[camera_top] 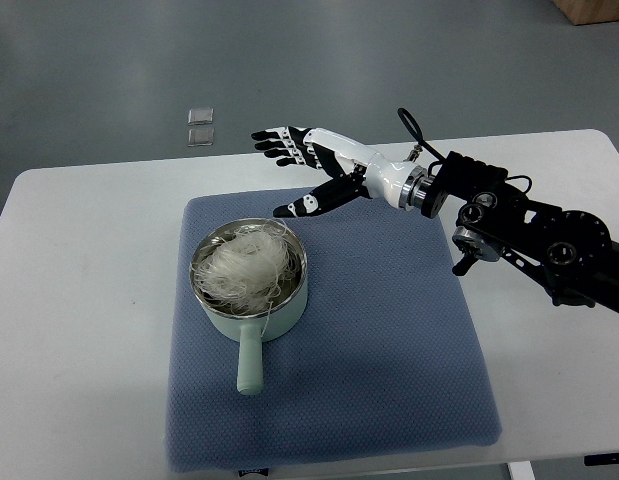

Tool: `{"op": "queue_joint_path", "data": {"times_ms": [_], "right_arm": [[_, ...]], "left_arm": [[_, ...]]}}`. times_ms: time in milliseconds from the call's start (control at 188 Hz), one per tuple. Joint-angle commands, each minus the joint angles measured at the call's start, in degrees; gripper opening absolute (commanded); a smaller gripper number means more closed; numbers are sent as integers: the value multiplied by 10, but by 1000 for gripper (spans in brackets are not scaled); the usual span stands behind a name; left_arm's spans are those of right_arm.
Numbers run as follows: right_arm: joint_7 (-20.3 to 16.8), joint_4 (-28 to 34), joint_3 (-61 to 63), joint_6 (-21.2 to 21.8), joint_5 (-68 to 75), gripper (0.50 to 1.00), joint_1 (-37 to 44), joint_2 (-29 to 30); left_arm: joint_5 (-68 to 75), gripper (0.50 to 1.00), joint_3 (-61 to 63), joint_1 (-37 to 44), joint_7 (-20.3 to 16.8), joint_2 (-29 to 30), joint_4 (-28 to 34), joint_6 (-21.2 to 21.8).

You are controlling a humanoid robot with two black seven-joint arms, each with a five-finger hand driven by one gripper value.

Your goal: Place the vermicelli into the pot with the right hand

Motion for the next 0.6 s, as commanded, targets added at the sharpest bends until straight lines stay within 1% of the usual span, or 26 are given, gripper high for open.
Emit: {"op": "queue_joint_path", "data": {"times_ms": [0,27,106,266,452,521,595], "right_arm": [[-25,-4,16,4,70,921,-1,-8],[-40,-8,21,4,90,921,-2,-8],[-55,-22,30,3,139,921,-5,-9],[-59,-62,34,5,249,921,-14,-13],[-59,-124,34,5,310,921,-36,-6],[-60,-136,33,5,335,921,-37,-6],[-69,-140,31,7,377,921,-38,-6]], "left_arm": [[0,1000,0,0,0,0,0,0],[0,1000,0,0,0,0,0,0],[0,1000,0,0,0,0,0,0],[0,1000,0,0,0,0,0,0],[0,1000,0,0,0,0,0,0],[0,1000,0,0,0,0,0,0],[0,1000,0,0,0,0,0,0]]}}
